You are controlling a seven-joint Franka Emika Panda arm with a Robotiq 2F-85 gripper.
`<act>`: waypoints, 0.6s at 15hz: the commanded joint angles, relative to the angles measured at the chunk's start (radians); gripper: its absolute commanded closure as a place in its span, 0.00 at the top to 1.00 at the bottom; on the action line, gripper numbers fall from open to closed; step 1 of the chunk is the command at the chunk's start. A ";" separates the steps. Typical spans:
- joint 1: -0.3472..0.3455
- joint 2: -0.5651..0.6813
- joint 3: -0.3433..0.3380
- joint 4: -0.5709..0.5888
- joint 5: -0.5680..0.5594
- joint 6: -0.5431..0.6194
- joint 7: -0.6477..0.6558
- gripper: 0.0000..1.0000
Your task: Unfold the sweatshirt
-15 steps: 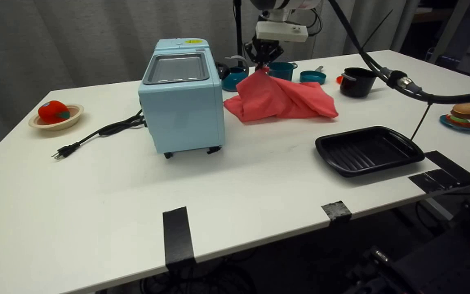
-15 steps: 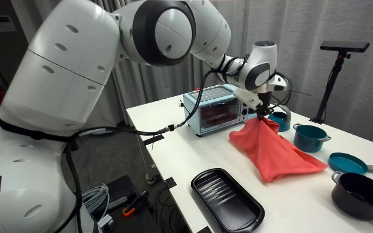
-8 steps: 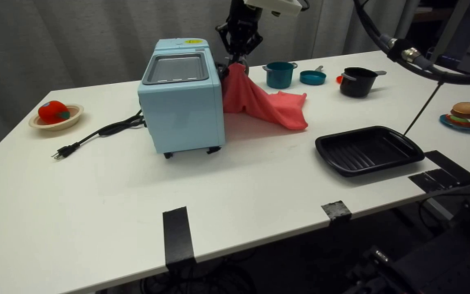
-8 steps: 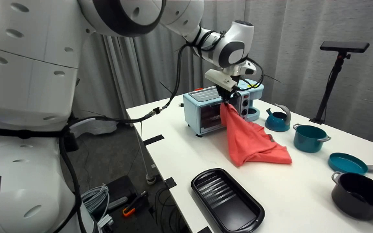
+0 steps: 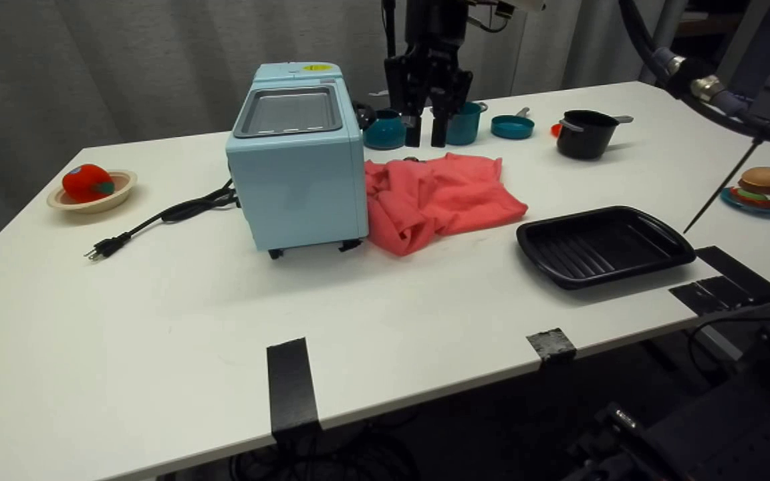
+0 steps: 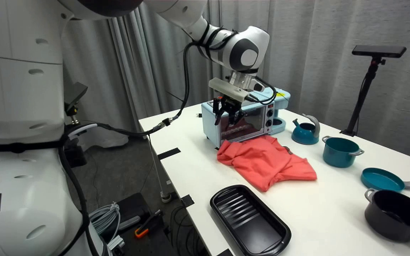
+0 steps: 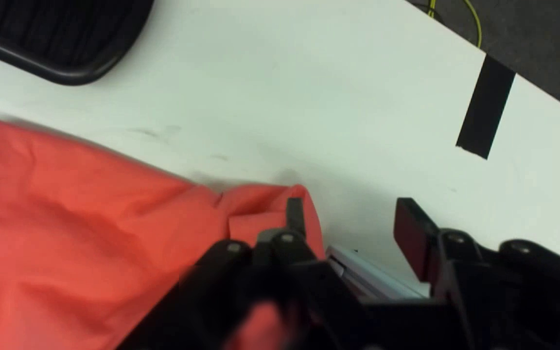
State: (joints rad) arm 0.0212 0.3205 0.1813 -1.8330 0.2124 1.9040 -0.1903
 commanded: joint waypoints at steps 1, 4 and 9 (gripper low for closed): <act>0.008 -0.050 -0.044 -0.059 -0.049 -0.001 -0.021 0.84; -0.005 -0.022 -0.091 -0.058 -0.091 0.100 0.019 1.00; -0.021 0.075 -0.170 -0.062 -0.129 0.326 0.103 1.00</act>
State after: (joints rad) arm 0.0058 0.3415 0.0373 -1.8917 0.1114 2.1154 -0.1450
